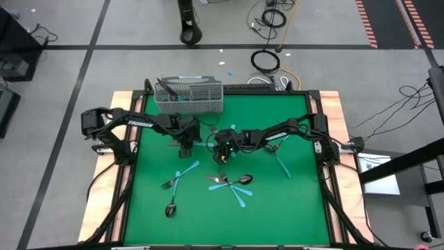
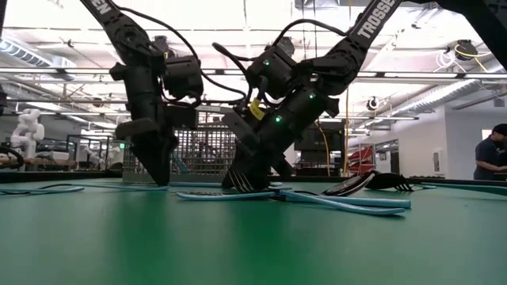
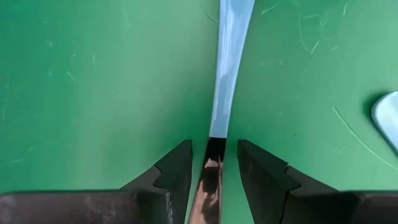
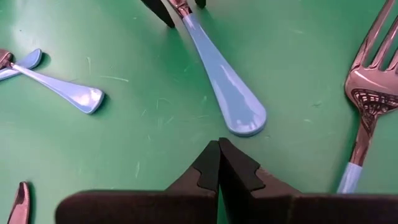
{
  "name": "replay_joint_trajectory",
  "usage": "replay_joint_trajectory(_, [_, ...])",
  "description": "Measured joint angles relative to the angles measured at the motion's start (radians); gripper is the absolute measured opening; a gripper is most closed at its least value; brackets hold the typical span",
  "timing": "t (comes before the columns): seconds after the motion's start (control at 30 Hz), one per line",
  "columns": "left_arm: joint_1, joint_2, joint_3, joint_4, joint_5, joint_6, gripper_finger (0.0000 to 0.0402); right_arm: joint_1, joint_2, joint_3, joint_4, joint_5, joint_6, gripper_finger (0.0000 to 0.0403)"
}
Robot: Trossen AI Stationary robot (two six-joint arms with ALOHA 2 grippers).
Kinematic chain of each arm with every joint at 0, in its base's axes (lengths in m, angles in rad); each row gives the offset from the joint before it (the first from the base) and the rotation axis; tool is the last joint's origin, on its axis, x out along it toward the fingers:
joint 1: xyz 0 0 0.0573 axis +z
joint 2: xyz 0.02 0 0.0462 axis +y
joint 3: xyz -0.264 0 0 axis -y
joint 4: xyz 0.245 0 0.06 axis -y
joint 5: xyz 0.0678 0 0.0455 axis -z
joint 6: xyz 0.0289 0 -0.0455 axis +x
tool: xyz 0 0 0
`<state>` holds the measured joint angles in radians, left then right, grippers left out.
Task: Sort silverware
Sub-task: Put the table knife into the silverware rack
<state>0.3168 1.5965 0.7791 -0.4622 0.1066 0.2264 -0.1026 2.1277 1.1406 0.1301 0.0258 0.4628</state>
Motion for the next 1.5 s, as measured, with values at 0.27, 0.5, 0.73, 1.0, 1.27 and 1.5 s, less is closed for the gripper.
replay_joint_trajectory(0.27, [0.003,0.004,0.0,-0.005,0.0,-0.003,0.0132,0.011,-0.04,-0.005,0.032,0.009,-0.05,0.0])
replay_joint_trajectory(0.5, [0.003,0.005,0.0,-0.01,0.0,-0.003,0.0132,0.005,-0.064,-0.008,0.029,0.044,-0.064,0.0])
replay_joint_trajectory(0.73, [0.003,0.006,-0.002,-0.012,0.0,-0.004,0.0132,0.004,-0.067,-0.007,0.144,0.018,-0.086,0.0])
replay_joint_trajectory(1.0, [0.003,0.007,-0.002,-0.015,-0.001,-0.01,0.0132,-0.003,-0.069,-0.005,0.144,0.025,-0.083,0.0])
replay_joint_trajectory(1.27, [0.003,0.007,-0.003,-0.016,-0.001,-0.01,0.0132,-0.011,-0.063,-0.003,0.134,0.053,-0.085,0.0])
replay_joint_trajectory(1.5, [0.003,0.007,-0.003,-0.016,-0.002,-0.011,0.0132,-0.015,-0.027,0.0,0.142,0.051,-0.082,0.0])
